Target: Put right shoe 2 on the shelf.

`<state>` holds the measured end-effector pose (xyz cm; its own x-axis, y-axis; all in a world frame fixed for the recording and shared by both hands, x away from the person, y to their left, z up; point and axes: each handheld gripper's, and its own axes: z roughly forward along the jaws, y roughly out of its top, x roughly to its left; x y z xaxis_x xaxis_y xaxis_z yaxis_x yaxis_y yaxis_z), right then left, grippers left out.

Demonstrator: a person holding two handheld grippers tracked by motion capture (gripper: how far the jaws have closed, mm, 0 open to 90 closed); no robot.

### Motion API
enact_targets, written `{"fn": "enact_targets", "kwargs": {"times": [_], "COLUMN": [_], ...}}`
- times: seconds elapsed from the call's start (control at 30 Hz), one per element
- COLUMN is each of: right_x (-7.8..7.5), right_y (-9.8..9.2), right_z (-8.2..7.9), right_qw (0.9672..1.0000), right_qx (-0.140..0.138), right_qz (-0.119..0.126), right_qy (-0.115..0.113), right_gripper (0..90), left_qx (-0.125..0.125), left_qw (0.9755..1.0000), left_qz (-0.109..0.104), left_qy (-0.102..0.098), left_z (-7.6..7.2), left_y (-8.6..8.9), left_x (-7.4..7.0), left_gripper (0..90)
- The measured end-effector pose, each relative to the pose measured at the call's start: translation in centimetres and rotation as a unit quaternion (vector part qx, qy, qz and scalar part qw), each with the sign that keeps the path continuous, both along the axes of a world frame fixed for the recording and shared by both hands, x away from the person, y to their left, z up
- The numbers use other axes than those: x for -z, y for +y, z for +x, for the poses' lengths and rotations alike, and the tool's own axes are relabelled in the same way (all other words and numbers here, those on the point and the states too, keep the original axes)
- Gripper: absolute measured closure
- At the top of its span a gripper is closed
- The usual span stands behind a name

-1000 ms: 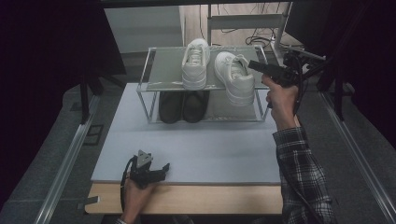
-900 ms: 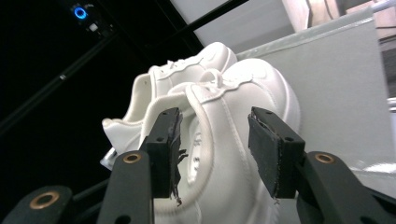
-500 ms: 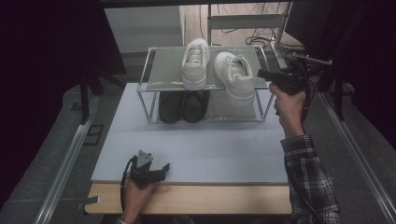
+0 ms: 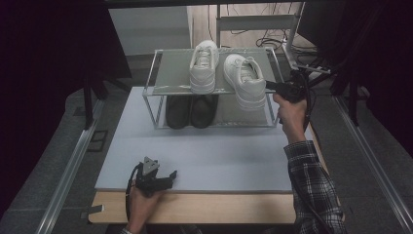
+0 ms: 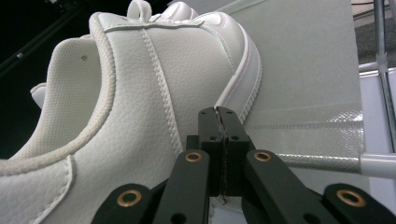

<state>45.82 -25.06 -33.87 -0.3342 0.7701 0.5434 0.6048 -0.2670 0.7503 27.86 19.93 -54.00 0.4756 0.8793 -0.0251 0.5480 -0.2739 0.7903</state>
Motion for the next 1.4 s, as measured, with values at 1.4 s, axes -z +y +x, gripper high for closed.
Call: {"fn": "enact_targets", "kwargs": {"times": [1.4], "right_x": [-0.3], "right_y": [4.8], "right_z": [-1.4], "right_qw": [0.9986], "right_qx": [-0.043], "right_qz": [-0.019], "right_qy": [-0.024], "right_gripper": [89.5], "left_qx": [0.0], "left_qw": [1.0], "left_qz": [0.0], "left_qy": [-0.001], "left_z": [0.0], "left_y": [0.0], "left_x": [0.0], "left_gripper": [12.3]}}
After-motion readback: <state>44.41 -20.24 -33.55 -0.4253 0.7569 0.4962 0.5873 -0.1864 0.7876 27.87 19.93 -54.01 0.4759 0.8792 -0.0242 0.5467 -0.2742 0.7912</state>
